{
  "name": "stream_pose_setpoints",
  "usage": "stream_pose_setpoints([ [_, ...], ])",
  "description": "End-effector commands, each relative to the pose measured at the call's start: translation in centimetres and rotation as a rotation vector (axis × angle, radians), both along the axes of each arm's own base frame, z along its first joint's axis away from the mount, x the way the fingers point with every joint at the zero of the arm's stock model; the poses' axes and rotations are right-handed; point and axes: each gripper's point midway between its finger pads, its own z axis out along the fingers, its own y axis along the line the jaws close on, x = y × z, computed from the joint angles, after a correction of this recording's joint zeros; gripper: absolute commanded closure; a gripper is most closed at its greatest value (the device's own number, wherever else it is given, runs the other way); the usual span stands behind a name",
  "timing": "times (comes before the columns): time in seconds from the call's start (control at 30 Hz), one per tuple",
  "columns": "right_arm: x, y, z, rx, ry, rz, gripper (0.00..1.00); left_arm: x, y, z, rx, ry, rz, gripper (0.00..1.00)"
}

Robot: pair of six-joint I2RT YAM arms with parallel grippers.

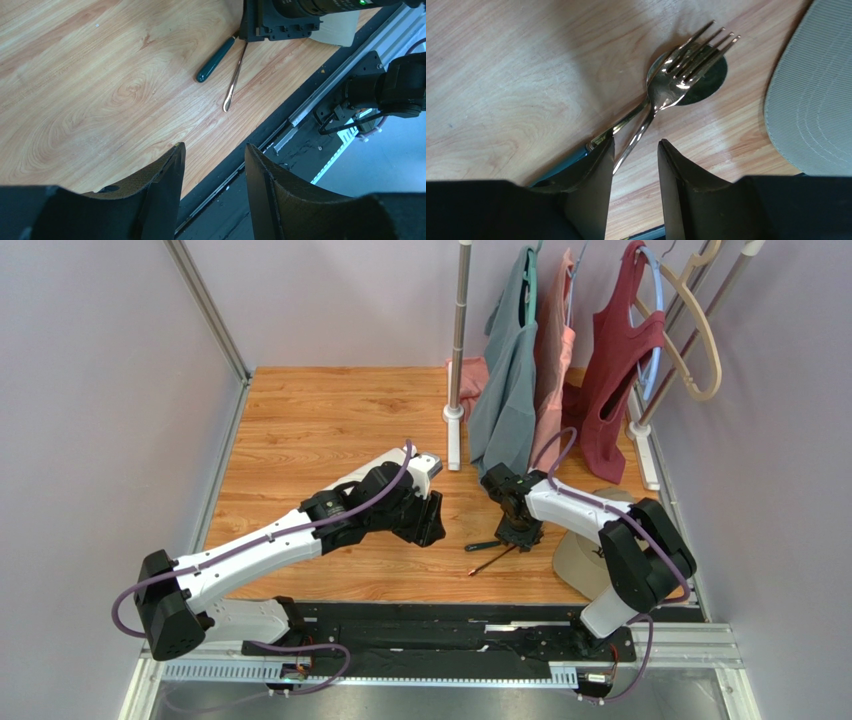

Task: Fold the napkin into a case and place the utensils inside
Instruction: Pick up the fork from the center of the board, then pass from the right arm to the left

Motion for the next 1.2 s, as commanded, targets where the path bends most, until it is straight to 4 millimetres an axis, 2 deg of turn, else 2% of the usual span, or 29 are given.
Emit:
stream_pose_setpoints([
  [0.0, 1.5, 0.6, -1.0, 0.017, -0.047, -0.052, 0.61, 0.2, -1.0, 1.7, -0.042, -0.038, -0.033, 0.44],
  [0.1, 0.3, 0.0, -2.3, 0.022, -0.024, -0.071, 0.67, 0.1, -0.9, 1.5, -0.036, -0.034, -0.038, 0.44],
  [0.13, 0.1, -0.1, -2.4, 0.026, -0.022, -0.087, 0.76, 0.1, -0.9, 1.5, -0.036, -0.034, -0.038, 0.44],
  [0.17, -1.1, -0.8, -3.1, 0.009, 0.002, -0.093, 0.81, 0.1, -1.0, 1.5, -0.034, -0.033, -0.04, 0.44],
  [0.23, -1.5, -0.8, -3.4, 0.035, -0.001, -0.089, 0.97, 0.1, -0.9, 1.3, -0.03, -0.031, -0.039, 0.44],
  [0.27, -2.0, -1.1, -3.6, 0.029, 0.005, -0.089, 1.0, 0.1, -1.0, 1.5, -0.033, -0.032, -0.041, 0.44],
  [0.4, -2.9, -1.5, -3.8, 0.032, 0.015, -0.025, 1.0, 0.0, -1.5, 2.0, -0.033, -0.02, -0.06, 0.44],
  [0.43, -2.5, -1.3, -2.9, 0.052, -0.027, 0.011, 1.0, 0.1, -1.7, 1.8, -0.026, -0.009, -0.066, 0.44],
  [0.47, -2.8, -1.3, -2.3, 0.033, -0.054, 0.059, 1.0, -0.1, -2.3, 2.7, -0.046, 0.001, -0.09, 0.43],
  [0.53, -2.4, -1.3, -0.7, 0.013, -0.146, 0.165, 1.0, 0.2, -2.1, 2.7, -0.049, 0.051, -0.085, 0.42],
  [0.57, -2.2, -0.5, 1.3, 0.03, -0.223, 0.273, 1.0, -0.4, -2.5, 3.3, -0.091, 0.096, -0.125, 0.39],
  [0.6, -1.7, 0.2, 2.3, 0.052, -0.277, 0.326, 1.0, 0.7, -2.3, 3.8, -0.136, 0.123, -0.105, 0.38],
  [0.63, -1.4, 0.7, 3.4, 0.067, -0.313, 0.371, 1.0, 0.9, -2.4, 4.0, -0.169, 0.16, -0.116, 0.38],
  [0.67, -1.0, 0.9, 4.8, 0.08, -0.36, 0.398, 1.0, 0.3, -2.7, 4.8, -0.224, 0.217, -0.169, 0.37],
  [0.7, -0.6, 1.2, 5.7, 0.079, -0.391, 0.461, 1.0, 1.4, -2.3, 5.2, -0.252, 0.235, -0.148, 0.37],
  [0.77, -0.4, 2.5, 7.5, 0.133, -0.443, 0.537, 1.0, 1.4, -2.4, 5.6, -0.279, 0.282, -0.186, 0.36],
  [0.8, -0.1, 3.1, 8.1, 0.134, -0.469, 0.62, 1.0, 2.0, -2.0, 5.7, -0.278, 0.293, -0.192, 0.36],
  [0.83, -0.6, 4.7, 8.5, 0.206, -0.469, 0.709, 1.0, 2.4, -2.0, 5.0, -0.265, 0.329, -0.199, 0.36],
  [0.87, -0.8, 5.2, 8.7, 0.211, -0.473, 0.757, 1.0, 2.1, -1.8, 5.5, -0.269, 0.366, -0.223, 0.36],
  [0.9, -0.4, 6.0, 8.9, 0.193, -0.503, 0.896, 1.0, 2.8, -1.1, 5.4, -0.267, 0.376, -0.214, 0.36],
  [0.93, -1.6, 7.8, 9.1, 0.271, -0.491, 1.009, 1.0, 2.8, -1.0, 5.3, -0.281, 0.417, -0.231, 0.36],
  [1.0, -1.6, 9.2, 10.2, 0.233, -0.536, 1.161, 1.0, 3.5, 0.0, 5.1, -0.305, 0.477, -0.2, 0.32],
  [1.03, -2.0, 10.0, 10.4, 0.193, -0.559, 1.313, 1.0, 3.7, 0.4, 4.9, -0.311, 0.499, -0.184, 0.32],
  [1.07, -2.6, 11.0, 10.6, 0.155, -0.582, 1.395, 1.0, 3.7, 0.9, 4.2, -0.306, 0.522, -0.161, 0.29],
  [1.1, -2.3, 11.8, 11.1, 0.153, -0.615, 1.442, 1.0, 3.8, 1.3, 4.0, -0.299, 0.519, -0.147, 0.28],
  [1.17, -2.7, 13.0, 10.8, 0.136, -0.598, 1.576, 1.0, 3.4, 2.1, 3.1, -0.252, 0.528, -0.116, 0.28],
])
